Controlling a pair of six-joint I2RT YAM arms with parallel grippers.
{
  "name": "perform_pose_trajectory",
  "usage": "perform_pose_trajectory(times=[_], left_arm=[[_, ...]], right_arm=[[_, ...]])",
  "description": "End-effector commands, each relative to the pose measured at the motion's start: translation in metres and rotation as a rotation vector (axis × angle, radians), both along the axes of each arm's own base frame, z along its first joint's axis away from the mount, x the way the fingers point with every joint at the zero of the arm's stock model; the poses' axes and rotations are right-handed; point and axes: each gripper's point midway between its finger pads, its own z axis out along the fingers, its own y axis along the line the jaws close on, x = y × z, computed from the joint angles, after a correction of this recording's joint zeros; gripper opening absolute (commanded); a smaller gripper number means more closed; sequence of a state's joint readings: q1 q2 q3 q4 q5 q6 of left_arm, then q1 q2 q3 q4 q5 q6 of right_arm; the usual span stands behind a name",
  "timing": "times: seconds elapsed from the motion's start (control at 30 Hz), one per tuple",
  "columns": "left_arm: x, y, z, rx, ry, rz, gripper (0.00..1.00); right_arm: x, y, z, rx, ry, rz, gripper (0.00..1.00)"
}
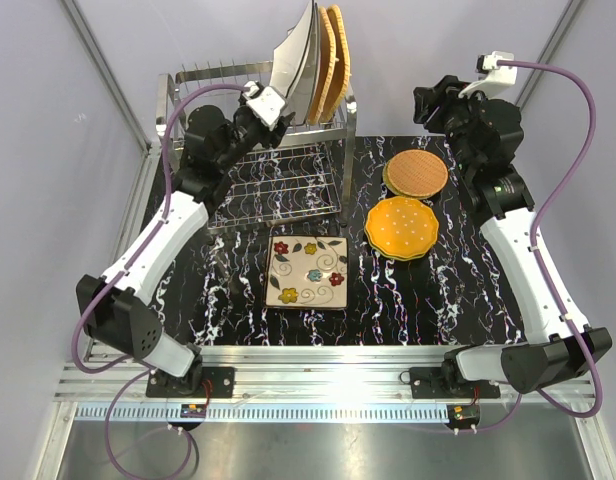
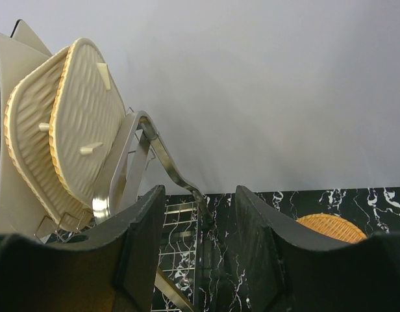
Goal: Unload the plates from the dish rack
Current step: Grab a plate with the left arm
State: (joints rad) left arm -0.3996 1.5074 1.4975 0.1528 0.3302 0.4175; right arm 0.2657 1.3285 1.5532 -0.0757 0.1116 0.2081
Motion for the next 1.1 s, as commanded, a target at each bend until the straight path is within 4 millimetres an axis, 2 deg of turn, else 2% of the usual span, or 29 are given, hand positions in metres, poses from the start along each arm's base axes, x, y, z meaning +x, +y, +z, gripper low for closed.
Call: perform_pose_trajectory(times=[0.0, 0.17, 0.23, 0.4, 0.47, 0.5, 0.57, 0.6, 0.8, 1.07], left_arm=[[0.004, 0.006, 0.038, -0.019, -0.136, 0.057, 0.57], [0.012, 0.000, 0.039, -0.022, -0.155, 0.070, 0.48], [0.013, -0.002, 0.044, -0.026, -0.172, 0.072, 0.46], [0.020, -0.010, 0.040, -0.019, -0.167, 0.076, 0.42], [0.020, -0.009, 0.045, -0.029, -0.182, 0.084, 0.33], [0.020, -0.009, 0.045, -0.031, -0.185, 0.086, 0.21], [0.018, -0.008, 0.050, -0.044, -0.202, 0.090, 0.05], [0.015, -0.007, 0.055, -0.055, -0.214, 0.092, 0.00], [0.002, -0.003, 0.080, -0.106, -0.280, 0.088, 0.00], [-0.019, 0.008, 0.136, -0.230, -0.391, 0.084, 0.00]], right_arm=[[-0.005, -0.005, 0.013, 0.020, -0.037, -0.004, 0.55], [-0.004, -0.006, 0.013, 0.023, -0.035, -0.005, 0.55], [-0.003, -0.005, 0.010, 0.022, -0.028, -0.003, 0.54], [-0.004, -0.007, 0.011, 0.025, -0.029, -0.005, 0.54], [-0.004, -0.008, 0.010, 0.025, -0.027, -0.007, 0.55], [-0.004, -0.009, 0.010, 0.025, -0.029, -0.010, 0.55], [-0.005, -0.010, 0.010, 0.026, -0.027, -0.013, 0.55], [-0.004, -0.010, 0.008, 0.024, -0.023, -0.015, 0.54], [-0.005, -0.011, 0.010, 0.029, -0.025, -0.011, 0.55], [-0.005, -0.009, 0.010, 0.030, -0.025, -0.006, 0.54]])
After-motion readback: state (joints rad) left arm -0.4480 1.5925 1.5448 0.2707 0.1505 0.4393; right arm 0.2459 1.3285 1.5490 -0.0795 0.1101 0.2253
